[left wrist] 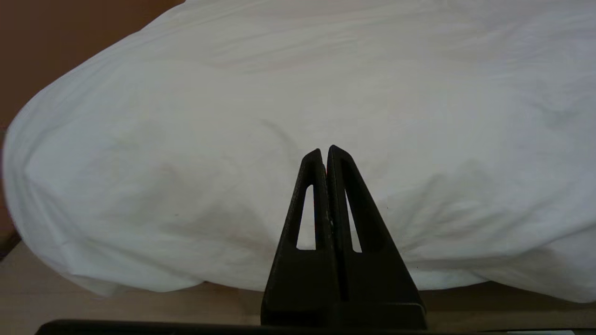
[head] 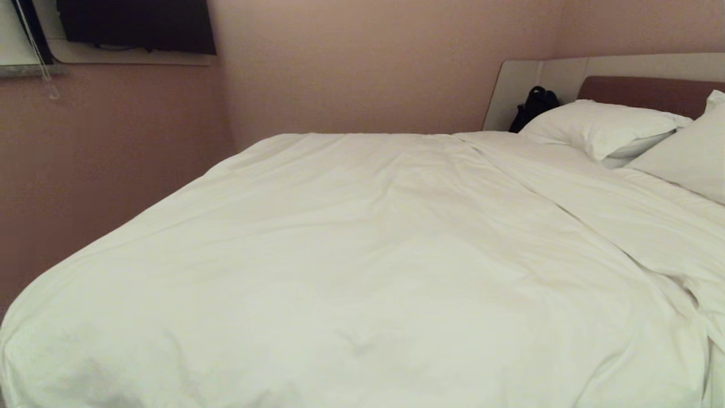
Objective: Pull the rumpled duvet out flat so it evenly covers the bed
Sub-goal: Flatten the corners of the folded blanket
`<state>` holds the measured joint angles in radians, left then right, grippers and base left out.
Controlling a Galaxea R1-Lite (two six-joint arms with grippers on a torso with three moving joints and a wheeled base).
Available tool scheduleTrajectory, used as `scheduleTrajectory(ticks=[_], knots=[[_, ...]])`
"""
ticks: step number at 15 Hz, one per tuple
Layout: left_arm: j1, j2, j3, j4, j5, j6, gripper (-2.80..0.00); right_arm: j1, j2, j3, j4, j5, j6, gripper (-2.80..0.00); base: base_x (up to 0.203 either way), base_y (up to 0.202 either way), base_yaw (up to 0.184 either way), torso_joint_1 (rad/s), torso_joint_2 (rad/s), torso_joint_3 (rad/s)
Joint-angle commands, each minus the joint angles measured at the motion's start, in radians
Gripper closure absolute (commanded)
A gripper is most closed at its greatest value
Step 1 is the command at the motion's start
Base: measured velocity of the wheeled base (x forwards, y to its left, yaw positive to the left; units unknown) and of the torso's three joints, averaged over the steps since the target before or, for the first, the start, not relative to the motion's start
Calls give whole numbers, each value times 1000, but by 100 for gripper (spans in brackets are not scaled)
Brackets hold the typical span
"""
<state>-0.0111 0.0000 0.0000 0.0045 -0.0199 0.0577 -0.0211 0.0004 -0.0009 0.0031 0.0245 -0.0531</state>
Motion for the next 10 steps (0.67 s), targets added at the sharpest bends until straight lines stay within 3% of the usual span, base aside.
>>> scheduleTrajectory(ticks=[1,10], knots=[[0,0,0,0,0,2,0,1,0,1,0,0,-1,0,0,198,1,6,2,3],[0,0,0,0,0,1,0,1,0,-1,0,0,-1,0,0,194,0,1,2,3]])
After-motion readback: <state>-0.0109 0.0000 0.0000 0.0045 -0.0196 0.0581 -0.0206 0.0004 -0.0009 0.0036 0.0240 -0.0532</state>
